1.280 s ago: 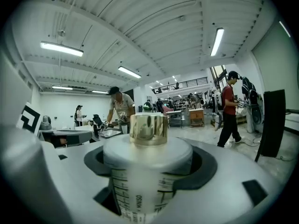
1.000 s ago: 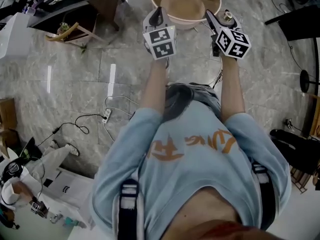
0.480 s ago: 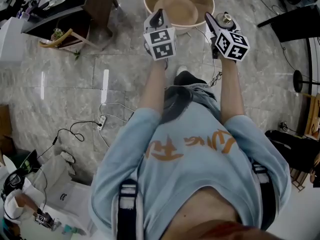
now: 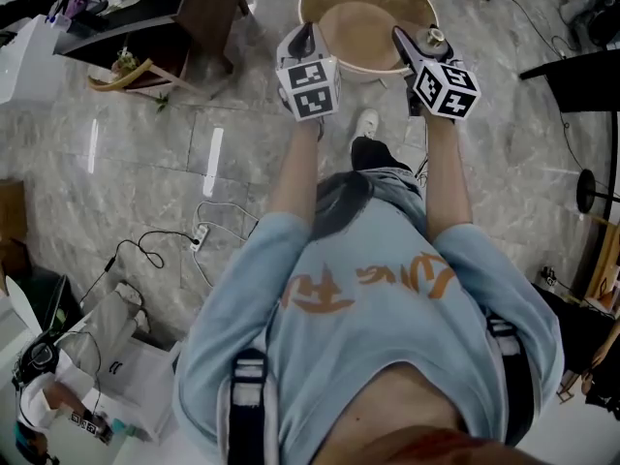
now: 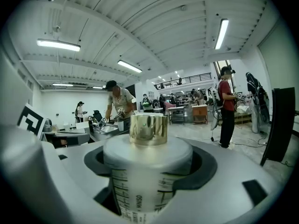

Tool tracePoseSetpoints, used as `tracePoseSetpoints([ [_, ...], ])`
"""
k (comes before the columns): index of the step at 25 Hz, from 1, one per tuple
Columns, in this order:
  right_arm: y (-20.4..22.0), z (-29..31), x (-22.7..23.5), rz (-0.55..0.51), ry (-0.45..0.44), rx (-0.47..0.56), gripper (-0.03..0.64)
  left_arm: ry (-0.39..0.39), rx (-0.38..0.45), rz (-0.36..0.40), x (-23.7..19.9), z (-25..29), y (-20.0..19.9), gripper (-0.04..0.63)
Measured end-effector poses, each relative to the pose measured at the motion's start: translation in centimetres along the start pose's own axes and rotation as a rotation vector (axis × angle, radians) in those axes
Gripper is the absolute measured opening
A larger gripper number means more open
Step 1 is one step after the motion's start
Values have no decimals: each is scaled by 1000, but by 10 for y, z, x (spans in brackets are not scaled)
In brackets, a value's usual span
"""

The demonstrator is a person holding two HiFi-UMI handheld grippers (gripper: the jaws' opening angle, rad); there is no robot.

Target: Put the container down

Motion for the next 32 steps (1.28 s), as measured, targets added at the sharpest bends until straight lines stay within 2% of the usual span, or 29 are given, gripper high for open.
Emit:
tracePoseSetpoints([
  [4,-10,42,33,7,-18,-15,360,-34,0,8,5,45,-6,25],
  [12,-22,134,94,-46,-88,-29,360,-61,-113,-15,19,158,3,25],
  [17,-30,174,155,-37,-69,-41,359,-69,-134,3,46,226,-5,25],
  [21,-27,208,182,-23,-57,-66,359,-52,-137,26,51,264,-14,25],
  [27,14,228,184,31,-17,-138,359,-27,-244,39,39,285,11,25],
  [32,66,249,172,108,26,-224,359,63,-352,77,23,312,49,25],
])
Point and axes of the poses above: the fingertips, and each gripper's own axes: z forward along the fingers, x to its right, y out of its underside, the point moved 9 cm from there along -z, backward along the fingers, and after that the axes turned 1 degree about x, right-handed, at the moved point
